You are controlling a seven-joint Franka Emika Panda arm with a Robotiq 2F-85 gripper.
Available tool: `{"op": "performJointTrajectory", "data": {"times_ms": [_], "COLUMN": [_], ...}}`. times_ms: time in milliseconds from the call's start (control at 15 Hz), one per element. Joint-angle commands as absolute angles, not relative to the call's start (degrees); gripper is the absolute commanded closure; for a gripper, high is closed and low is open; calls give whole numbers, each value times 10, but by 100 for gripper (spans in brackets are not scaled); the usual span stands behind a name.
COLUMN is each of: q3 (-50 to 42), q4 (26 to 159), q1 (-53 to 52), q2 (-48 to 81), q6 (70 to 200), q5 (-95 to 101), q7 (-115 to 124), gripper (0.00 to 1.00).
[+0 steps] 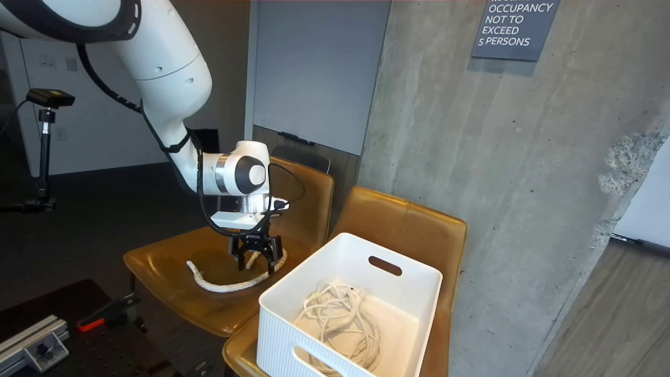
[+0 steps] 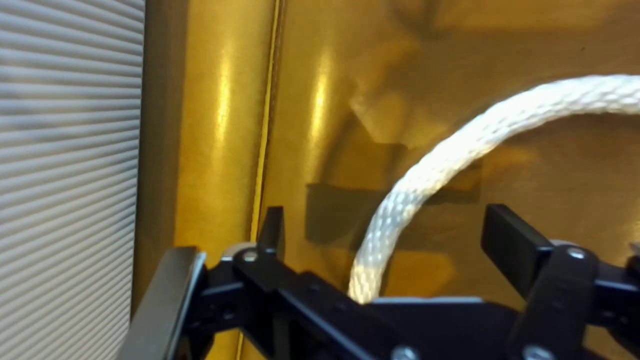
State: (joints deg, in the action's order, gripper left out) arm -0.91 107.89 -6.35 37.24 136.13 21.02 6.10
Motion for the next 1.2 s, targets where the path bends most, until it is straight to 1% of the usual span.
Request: {"op": "performJointTrajectory", "data": {"times_ms": [0,133,200,267,533,667,800,867,933,1000,1067,1133], "q3": [-24,-25,-25,-26,-27,-27,-28,-27,-27,-25,-24,-23], "q4": [1024,1006,997,988,974,976,980,981,986,991,997,1002], "q1": [-80,-81,-82,-82,-87,-89,-91,-93,-94,-97,-101,-106], "q2": [429,453,462,472,475,473,473,472,469,462,452,439], "q6": [1357,1355,1353,1351,1330,1328,1329,1328,1326,1324,1319,1311], "q5": [200,198,197,197,199,201,202,203,203,202,203,204], "q7": [74,73,72,71,70,70,70,70,69,67,66,66], "gripper": [0,0,10,28,55,73,86,95,99,100,100,97]}}
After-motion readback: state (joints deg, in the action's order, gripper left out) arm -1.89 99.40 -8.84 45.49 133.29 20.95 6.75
